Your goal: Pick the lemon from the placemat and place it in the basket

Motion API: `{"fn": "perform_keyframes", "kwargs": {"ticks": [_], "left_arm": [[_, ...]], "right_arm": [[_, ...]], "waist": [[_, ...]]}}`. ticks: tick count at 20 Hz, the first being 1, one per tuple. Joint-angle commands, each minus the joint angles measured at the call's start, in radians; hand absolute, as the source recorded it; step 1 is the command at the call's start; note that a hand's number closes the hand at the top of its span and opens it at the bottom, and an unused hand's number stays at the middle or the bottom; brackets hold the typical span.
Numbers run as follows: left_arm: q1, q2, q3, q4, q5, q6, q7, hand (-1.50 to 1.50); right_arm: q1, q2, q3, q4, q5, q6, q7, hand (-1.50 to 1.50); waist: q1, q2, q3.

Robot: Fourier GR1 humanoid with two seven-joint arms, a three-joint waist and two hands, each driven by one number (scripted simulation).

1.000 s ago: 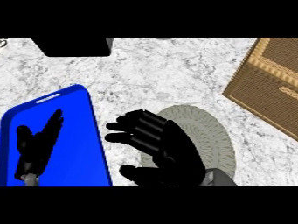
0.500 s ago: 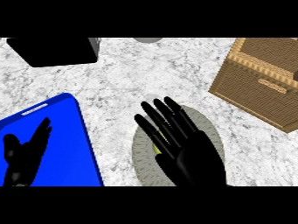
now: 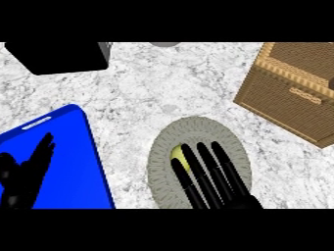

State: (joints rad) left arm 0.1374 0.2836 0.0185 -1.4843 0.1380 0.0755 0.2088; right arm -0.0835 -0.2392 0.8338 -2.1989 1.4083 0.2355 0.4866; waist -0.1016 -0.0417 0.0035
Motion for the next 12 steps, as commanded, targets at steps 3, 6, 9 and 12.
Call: {"fn": "perform_keyframes", "kwargs": {"ticks": [3,6,9,12], "left_arm": [[0.079,-0.026,-0.046,0.027,-0.004,-0.019,0.044,0.0],[0.051,-0.051,-0.067,0.047,-0.029,0.003,0.043,0.0],[0.036,-0.016,-0.05,0.036,-0.005,-0.04,0.067,0.0],[0.002,-0.059,-0.078,0.077,-0.039,-0.007,0.056,0.0]], "right_arm": [[0.122,-0.057,0.149,-0.24,0.138,0.314,0.181,-1.5],[0.108,0.007,0.253,-0.319,0.202,0.455,0.256,-1.5],[0.085,0.077,0.298,-0.29,0.239,0.51,0.292,-1.5],[0.099,0.081,0.278,-0.329,0.223,0.508,0.274,-1.5]], "waist": [[0.035,0.017,-0.008],[0.056,0.026,-0.009],[0.081,0.031,-0.007],[0.078,0.035,-0.006]]}}
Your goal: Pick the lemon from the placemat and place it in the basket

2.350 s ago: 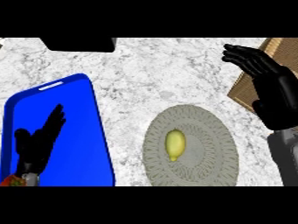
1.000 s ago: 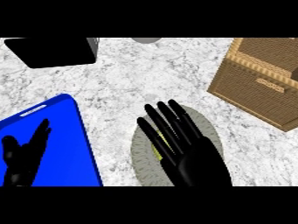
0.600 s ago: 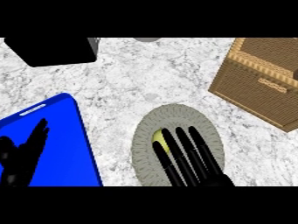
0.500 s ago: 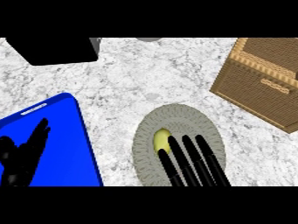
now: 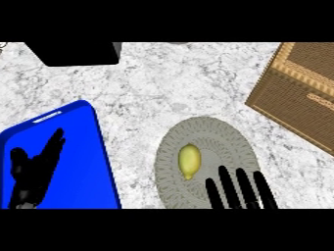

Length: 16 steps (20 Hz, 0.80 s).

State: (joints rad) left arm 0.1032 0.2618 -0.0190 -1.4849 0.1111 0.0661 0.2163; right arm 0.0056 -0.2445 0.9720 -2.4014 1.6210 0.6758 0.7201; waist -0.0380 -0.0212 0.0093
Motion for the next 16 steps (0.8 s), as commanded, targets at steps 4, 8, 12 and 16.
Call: {"fn": "perform_keyframes", "kwargs": {"ticks": [4,8,12,16], "left_arm": [[0.018,-0.055,-0.044,0.088,-0.022,0.016,0.042,0.0],[0.042,-0.035,-0.046,0.063,-0.027,-0.011,0.03,0.0],[0.032,-0.025,-0.022,0.037,0.003,-0.021,0.08,0.0],[0.056,-0.032,-0.036,0.02,-0.014,-0.023,0.07,0.0]], "right_arm": [[-0.01,0.126,0.126,-0.051,0.007,0.028,0.022,-1.5],[-0.018,0.162,0.102,0.058,-0.008,-0.052,0.001,-1.5],[-0.016,0.148,0.1,0.14,0.011,-0.169,-0.011,-1.5],[-0.007,0.107,0.046,0.17,-0.004,-0.171,-0.008,-1.5]], "waist": [[0.025,0.018,-0.011],[0.042,0.02,-0.01],[0.043,0.019,-0.009],[0.044,0.019,-0.009]]}}
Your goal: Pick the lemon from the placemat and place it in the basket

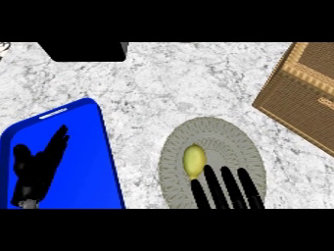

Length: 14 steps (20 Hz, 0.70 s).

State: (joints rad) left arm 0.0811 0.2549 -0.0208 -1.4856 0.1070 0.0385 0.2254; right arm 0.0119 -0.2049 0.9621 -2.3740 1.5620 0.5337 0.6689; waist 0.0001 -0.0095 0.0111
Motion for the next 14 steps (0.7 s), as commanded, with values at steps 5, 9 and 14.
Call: {"fn": "perform_keyframes", "kwargs": {"ticks": [5,9,14], "left_arm": [[0.057,-0.014,-0.01,0.077,-0.001,-0.019,0.028,0.0],[0.113,-0.026,-0.037,0.052,-0.013,-0.03,0.006,0.0],[0.076,-0.013,-0.006,0.065,-0.005,-0.033,0.017,0.0]], "right_arm": [[-0.019,0.037,-0.014,0.21,-0.007,-0.103,0.011,-1.5],[-0.022,0.037,-0.026,0.247,-0.017,-0.151,0.018,-1.5],[-0.016,-0.032,-0.067,0.234,-0.057,-0.199,-0.022,-1.5]], "waist": [[0.007,0.013,-0.011],[0.015,0.012,-0.011],[0.006,0.011,-0.011]]}}
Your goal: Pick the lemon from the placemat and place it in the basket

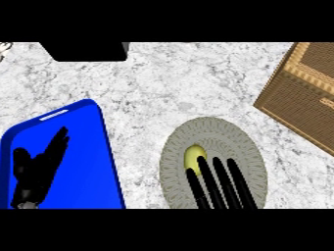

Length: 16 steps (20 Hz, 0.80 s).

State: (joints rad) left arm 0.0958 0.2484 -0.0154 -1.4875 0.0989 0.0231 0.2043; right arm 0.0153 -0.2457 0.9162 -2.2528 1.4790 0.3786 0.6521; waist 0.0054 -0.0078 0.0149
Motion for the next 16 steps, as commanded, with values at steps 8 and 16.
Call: {"fn": "perform_keyframes", "kwargs": {"ticks": [8,16], "left_arm": [[0.008,0.009,0.03,0.101,0.013,-0.025,0.056,0.0],[0.072,-0.023,-0.013,0.077,-0.026,-0.017,0.04,0.0]], "right_arm": [[-0.039,0.077,-0.022,0.341,0.05,-0.224,-0.014,-1.5],[-0.084,0.103,-0.067,0.433,0.042,-0.234,-0.048,-1.5]], "waist": [[-0.005,0.01,-0.015],[-0.003,0.008,-0.015]]}}
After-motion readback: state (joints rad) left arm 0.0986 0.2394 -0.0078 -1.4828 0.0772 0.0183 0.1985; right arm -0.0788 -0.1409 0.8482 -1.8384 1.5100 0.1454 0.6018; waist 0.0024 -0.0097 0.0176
